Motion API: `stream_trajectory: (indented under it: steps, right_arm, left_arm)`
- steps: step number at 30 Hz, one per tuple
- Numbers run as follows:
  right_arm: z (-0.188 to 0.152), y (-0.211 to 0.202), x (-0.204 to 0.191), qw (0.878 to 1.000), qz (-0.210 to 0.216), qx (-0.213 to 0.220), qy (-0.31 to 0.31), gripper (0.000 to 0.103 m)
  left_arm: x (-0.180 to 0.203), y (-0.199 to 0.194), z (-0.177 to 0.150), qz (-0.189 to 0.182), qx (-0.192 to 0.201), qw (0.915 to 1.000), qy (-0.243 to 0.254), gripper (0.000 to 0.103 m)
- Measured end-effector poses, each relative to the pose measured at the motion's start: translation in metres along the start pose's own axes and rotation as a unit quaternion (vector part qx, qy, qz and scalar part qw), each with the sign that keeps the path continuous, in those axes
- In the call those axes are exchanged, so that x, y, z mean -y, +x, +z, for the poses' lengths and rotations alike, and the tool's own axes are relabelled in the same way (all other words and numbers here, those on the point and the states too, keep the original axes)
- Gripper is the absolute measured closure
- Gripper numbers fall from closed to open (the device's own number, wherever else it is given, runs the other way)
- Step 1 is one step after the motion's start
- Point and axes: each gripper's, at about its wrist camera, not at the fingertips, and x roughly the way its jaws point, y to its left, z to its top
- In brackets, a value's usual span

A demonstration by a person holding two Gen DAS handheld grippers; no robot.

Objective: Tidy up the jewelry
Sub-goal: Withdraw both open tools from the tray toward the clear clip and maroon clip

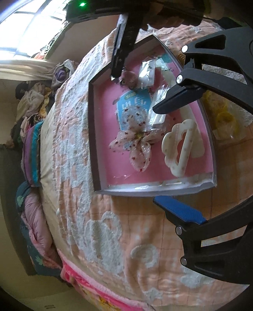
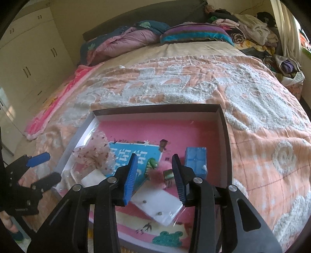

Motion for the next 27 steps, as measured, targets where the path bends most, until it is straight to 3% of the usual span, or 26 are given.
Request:
stream_trajectory:
  steps: [3, 8, 14, 27]
  right_arm:
    - [-0.003, -0.012, -0.002, 1.000, 0.001, 0.009, 0.006, 0.057]
    - [-0.017, -0.038, 0.006, 0.998, 0.011, 0.034, 0.051, 0.032]
    - [-0.027, -0.070, 0.004, 0.997, 0.001, 0.051, 0.052, 0.021]
    - [-0.043, -0.119, -0.005, 0.995, 0.010, 0.084, 0.058, 0.020]
  left_arm:
    - [0.000, -0.010, 0.001, -0.001, 0.012, 0.9999, 0.002, 0.020]
    - [0.000, -0.012, 0.002, 0.009, 0.015, 0.9998, 0.003, 0.016]
    - [-0.003, -0.021, 0.005, 0.006, 0.026, 0.9996, -0.006, 0.010]
    - [-0.005, -0.056, 0.009, 0.011, 0.066, 0.9976, -0.020, 0.010]
